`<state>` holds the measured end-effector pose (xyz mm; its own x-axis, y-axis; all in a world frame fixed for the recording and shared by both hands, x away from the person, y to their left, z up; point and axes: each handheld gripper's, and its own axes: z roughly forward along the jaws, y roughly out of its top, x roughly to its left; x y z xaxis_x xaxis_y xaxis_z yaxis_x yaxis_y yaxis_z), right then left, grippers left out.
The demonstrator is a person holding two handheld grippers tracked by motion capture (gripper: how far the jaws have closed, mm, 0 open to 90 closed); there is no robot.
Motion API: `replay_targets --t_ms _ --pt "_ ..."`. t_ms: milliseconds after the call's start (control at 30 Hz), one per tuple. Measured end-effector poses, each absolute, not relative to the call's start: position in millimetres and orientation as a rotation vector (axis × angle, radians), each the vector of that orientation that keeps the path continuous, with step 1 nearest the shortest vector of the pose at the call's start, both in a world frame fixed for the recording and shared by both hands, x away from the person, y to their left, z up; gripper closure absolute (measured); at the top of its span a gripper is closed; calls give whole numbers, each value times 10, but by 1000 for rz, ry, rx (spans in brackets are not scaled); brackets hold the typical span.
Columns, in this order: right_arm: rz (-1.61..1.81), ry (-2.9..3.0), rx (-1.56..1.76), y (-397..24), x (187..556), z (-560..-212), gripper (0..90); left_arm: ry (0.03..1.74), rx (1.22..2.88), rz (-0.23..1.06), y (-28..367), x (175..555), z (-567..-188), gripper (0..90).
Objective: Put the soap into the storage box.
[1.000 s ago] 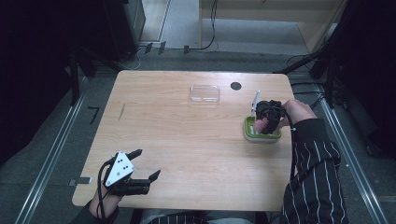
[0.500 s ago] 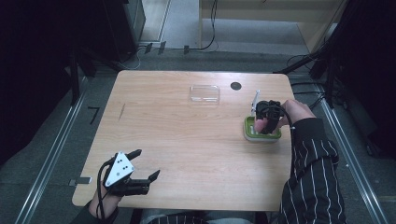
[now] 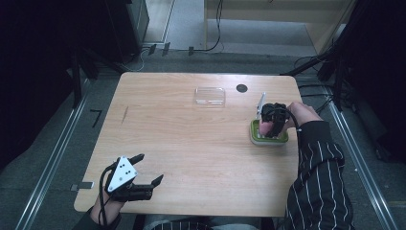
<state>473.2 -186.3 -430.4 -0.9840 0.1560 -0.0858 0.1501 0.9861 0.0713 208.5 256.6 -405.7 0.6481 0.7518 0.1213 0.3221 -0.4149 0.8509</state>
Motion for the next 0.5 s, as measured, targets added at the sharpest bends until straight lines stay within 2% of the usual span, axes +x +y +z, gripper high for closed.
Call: replay_targets --t_ms 500 --pt "79 3060 224 -1850 4781 -4373 382 855 2005 640 2588 2054 -4057 140"
